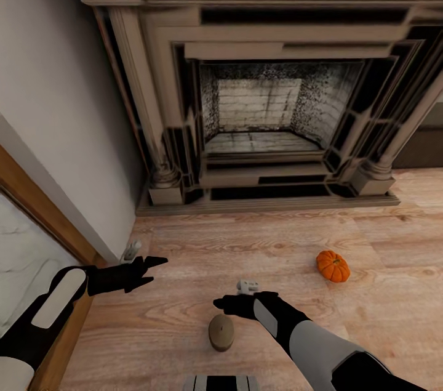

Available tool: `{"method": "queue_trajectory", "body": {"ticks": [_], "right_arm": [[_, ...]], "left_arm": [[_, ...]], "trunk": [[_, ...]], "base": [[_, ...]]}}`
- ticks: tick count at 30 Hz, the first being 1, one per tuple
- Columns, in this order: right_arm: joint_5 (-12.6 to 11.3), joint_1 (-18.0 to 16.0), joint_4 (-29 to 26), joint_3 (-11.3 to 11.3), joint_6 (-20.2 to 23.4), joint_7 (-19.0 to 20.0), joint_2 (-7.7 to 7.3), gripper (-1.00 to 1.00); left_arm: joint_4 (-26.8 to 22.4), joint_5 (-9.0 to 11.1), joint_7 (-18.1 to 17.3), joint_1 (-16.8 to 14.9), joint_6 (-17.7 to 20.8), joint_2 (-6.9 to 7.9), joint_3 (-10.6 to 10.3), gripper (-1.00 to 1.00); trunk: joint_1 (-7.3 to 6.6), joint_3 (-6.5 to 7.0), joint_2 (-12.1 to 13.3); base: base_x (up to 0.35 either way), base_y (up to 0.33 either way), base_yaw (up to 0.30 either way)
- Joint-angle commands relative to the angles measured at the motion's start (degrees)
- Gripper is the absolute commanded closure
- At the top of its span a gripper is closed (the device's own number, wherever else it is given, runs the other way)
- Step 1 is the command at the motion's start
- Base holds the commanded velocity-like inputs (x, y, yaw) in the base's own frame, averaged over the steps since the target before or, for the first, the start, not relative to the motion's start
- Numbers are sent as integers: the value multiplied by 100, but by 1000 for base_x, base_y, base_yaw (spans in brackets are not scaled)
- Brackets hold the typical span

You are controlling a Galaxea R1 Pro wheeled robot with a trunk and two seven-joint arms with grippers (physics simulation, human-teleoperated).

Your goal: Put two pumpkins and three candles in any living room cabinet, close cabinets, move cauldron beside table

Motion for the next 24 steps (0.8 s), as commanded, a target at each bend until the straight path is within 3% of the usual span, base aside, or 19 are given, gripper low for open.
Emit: {"method": "queue_trajectory", "body": {"ticks": [1,11,20,24], "right_arm": [[1,-3,-1,2,-7,28,0,-100],[1,-3,2,10,-109,61,0,-100],[1,-3,2,10,-95,62,0,-100],[1,-3,4,10,-103,95,0,-100]], "left_arm": [[1,-48,-56,-3,6,3,-7,-100],[-3,-48,-55,-3,6,1,-8,-100],[-6,-48,-59,-3,6,-7,-8,-100],[-2,-48,-56,-3,6,-7,-8,-100]], "trunk": [[1,-27,-4],[1,-27,-4],[1,-42,-4],[1,-45,-4]], "base": [[0,0,0],[0,0,16],[0,0,244],[0,0,83]]}}
